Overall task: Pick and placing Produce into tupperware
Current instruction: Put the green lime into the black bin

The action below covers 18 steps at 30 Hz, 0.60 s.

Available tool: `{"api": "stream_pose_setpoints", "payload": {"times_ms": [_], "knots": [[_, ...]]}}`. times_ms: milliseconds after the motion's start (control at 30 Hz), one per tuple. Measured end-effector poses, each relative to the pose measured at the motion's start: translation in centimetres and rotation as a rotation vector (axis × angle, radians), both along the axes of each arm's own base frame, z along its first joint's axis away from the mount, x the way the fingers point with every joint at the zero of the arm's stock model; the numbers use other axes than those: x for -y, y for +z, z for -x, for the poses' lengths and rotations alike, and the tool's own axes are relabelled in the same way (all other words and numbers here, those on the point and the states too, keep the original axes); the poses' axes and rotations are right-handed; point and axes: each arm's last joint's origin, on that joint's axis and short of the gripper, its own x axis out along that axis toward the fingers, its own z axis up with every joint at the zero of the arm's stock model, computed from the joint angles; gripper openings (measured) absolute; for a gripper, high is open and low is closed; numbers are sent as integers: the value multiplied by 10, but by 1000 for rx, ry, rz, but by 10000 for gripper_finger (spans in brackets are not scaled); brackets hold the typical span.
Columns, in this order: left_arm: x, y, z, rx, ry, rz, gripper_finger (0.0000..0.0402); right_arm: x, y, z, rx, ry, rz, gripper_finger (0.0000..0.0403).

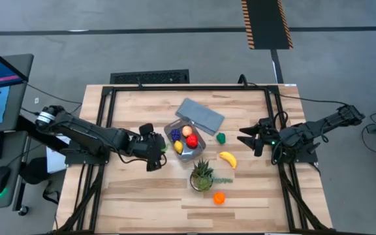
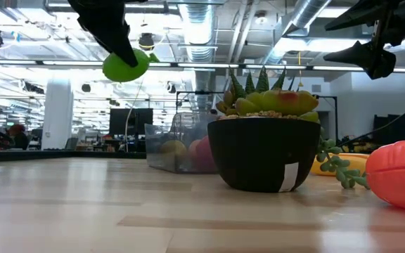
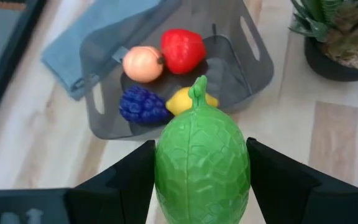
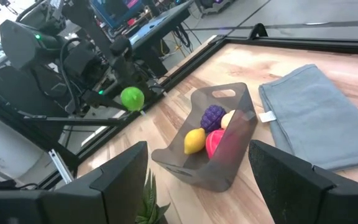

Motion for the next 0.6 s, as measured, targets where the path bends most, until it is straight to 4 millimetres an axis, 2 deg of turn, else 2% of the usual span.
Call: {"api": "stream_pose_setpoints", "payload": {"times_ms": [233, 600], "knots": [[-10, -1, -2, -2, 18, -58, 215, 0, 0, 0, 0, 0, 0, 301], [-36, -23, -14, 76, 9, -27, 215, -1, 1, 0, 9, 23, -19, 301]]}}
